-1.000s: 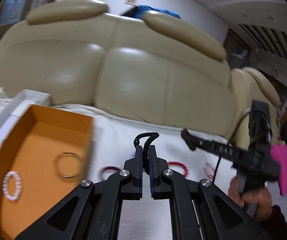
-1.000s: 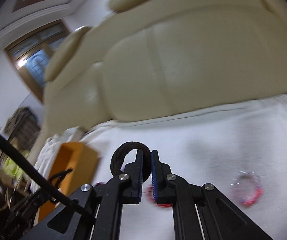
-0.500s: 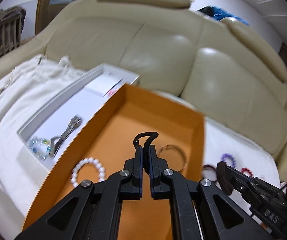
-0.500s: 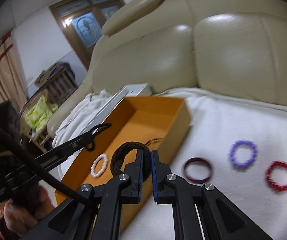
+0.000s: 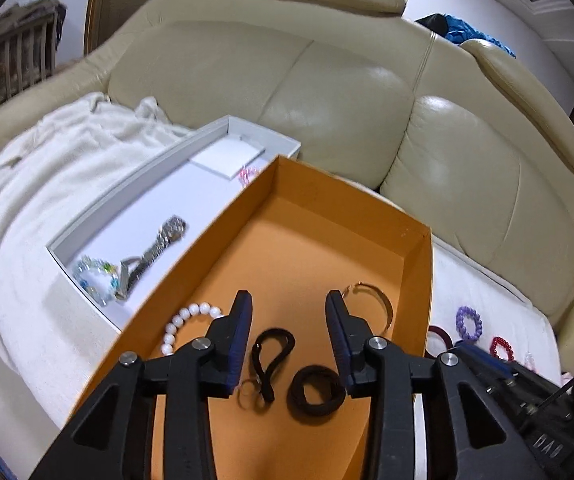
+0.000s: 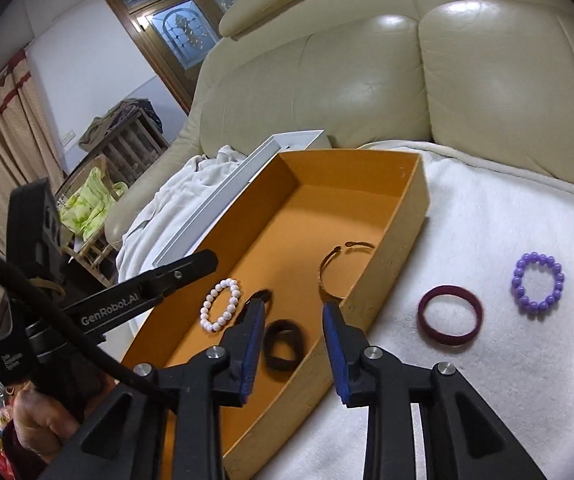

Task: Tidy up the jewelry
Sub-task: 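Carry both hair ties into the orange box and open both tools, then grasp the red bead bracelet with the left tool while the right tool grasps the pink-white bead bracelet, then carry both bead bracelets into the orange box and open both tools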

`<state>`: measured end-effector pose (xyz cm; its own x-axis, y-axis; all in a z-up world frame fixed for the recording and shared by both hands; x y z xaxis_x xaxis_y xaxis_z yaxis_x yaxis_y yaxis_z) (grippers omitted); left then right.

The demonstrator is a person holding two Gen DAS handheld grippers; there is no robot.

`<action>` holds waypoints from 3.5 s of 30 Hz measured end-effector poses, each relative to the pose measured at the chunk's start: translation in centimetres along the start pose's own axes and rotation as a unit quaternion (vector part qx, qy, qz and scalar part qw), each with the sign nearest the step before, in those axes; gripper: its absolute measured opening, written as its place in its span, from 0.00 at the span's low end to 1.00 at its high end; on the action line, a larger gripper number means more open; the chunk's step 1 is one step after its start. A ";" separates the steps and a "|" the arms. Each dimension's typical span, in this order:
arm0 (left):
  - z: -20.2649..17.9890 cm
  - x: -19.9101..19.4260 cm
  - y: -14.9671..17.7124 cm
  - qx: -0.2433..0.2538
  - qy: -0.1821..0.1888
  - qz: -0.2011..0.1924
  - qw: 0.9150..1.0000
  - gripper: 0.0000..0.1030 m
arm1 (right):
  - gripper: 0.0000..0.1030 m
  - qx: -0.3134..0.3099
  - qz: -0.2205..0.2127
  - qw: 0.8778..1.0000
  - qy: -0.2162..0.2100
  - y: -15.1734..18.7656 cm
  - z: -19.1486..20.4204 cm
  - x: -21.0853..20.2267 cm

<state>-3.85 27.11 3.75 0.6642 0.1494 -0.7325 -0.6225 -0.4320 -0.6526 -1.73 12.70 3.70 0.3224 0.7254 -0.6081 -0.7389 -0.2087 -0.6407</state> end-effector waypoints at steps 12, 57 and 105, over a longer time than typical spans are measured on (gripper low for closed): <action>-9.4 -3.3 0.6 0.097 0.032 -0.074 0.992 0.46 | 0.32 0.065 -0.041 0.995 0.068 -1.3 -8.9 -8.4; -30.3 6.2 11.8 0.253 0.145 0.090 0.952 0.45 | 0.08 0.187 -0.010 0.942 0.277 4.4 -31.7 -21.4; -11.1 -6.1 -1.9 0.107 0.126 -0.107 0.980 0.09 | 0.09 0.098 -0.102 0.990 0.014 -4.3 -9.5 -10.9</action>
<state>-2.14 17.17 11.66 0.8539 -0.0196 -0.5201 -0.5118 -0.2138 -0.8321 3.61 -0.54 8.63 0.4912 0.7209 -0.4889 -0.7561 0.0743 -0.6502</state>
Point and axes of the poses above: each gripper's, at about its wrist camera, not at the fingertips, and x roughly the way its jaws point, z to its left, y to its underside, the point moved 8 cm from there along x, roughly the way its jaws point, and after that the axes turned 4 degrees about -y, right-handed, at the moved point
